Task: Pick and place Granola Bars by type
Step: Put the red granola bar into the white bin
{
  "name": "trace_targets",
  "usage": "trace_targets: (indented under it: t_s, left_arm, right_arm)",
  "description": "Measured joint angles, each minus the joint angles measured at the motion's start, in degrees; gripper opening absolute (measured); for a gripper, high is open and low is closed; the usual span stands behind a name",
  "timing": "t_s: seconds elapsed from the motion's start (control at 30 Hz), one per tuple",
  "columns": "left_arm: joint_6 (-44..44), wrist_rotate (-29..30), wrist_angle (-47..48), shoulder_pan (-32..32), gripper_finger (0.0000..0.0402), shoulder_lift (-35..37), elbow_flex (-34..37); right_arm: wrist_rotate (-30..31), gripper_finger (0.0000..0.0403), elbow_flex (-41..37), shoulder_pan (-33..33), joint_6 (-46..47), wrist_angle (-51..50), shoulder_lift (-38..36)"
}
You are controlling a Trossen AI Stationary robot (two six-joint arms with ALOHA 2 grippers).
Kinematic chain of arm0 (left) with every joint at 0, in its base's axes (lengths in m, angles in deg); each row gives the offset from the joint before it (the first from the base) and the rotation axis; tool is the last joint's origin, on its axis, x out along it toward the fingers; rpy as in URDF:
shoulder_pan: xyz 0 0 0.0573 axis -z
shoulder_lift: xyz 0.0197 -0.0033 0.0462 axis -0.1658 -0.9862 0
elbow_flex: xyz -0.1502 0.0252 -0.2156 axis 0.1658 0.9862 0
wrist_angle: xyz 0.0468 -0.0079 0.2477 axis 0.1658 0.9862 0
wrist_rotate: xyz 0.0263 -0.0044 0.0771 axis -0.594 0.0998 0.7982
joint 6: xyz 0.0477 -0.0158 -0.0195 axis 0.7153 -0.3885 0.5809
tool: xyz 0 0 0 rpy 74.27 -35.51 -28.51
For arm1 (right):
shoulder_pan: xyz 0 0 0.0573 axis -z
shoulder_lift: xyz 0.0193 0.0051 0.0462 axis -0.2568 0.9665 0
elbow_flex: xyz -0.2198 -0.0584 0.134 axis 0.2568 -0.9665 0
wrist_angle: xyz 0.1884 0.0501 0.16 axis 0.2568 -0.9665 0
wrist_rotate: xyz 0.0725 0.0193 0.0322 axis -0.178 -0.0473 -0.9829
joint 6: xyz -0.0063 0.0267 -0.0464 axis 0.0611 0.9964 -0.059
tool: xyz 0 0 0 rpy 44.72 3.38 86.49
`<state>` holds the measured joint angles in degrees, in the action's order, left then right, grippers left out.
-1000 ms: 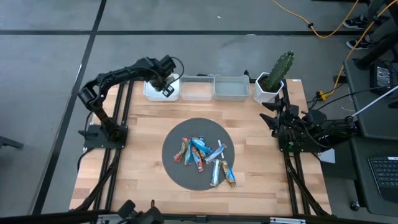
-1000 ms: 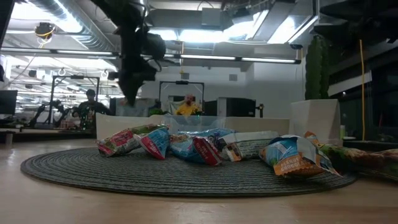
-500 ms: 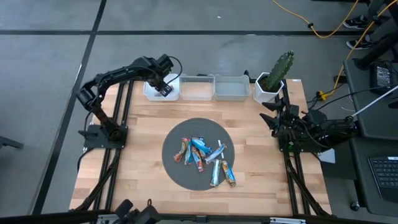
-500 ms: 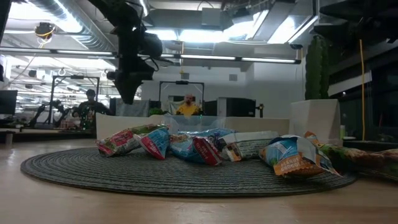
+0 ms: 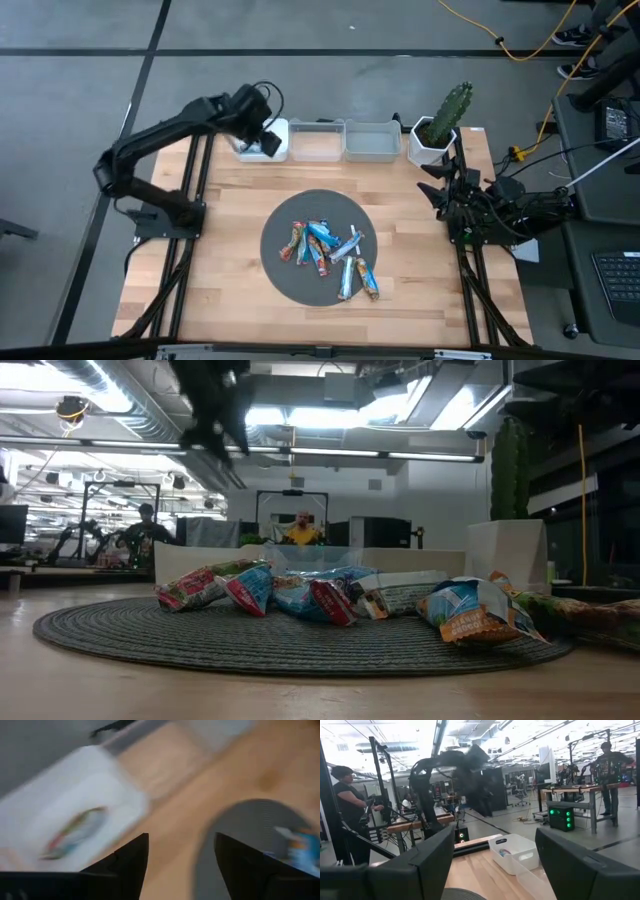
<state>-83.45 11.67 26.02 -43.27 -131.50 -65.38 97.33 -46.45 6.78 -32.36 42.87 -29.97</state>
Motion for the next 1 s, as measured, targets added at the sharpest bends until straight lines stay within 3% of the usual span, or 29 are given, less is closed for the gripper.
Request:
trace_targets:
  t_s: [0.27,0.43,0.53,0.67,0.83,1.0]
  left_arm:
    - [-10.3,1.0,-8.1,24.8,0.0192,7.3,0.0]
    - [-15.9,0.7,-16.9,39.9,0.0189,8.6,0.0]
    - [-20.2,3.6,-19.6,46.8,0.0189,8.4,0.0]
    - [-24.3,10.5,-19.1,51.0,0.0189,6.3,0.0]
    - [-28.8,17.6,-15.3,52.0,0.0189,0.5,0.0]
    - [-35.9,18.6,-9.0,52.0,0.0205,-7.8,0.0]
  right_arm:
    - [0.0,0.028,0.0,0.0,0.0,-3.0,0.0]
    - [-0.1,0.028,0.0,0.0,0.2,-2.9,0.0]
    - [-0.5,0.028,0.0,0.0,0.2,-2.9,0.0]
    - [-0.7,0.028,0.0,0.0,-1.3,-2.9,0.0]
    - [-0.7,0.028,0.0,0.0,-1.4,-2.9,0.0]
    - [-2.9,0.028,0.0,0.0,-1.3,-2.9,0.0]
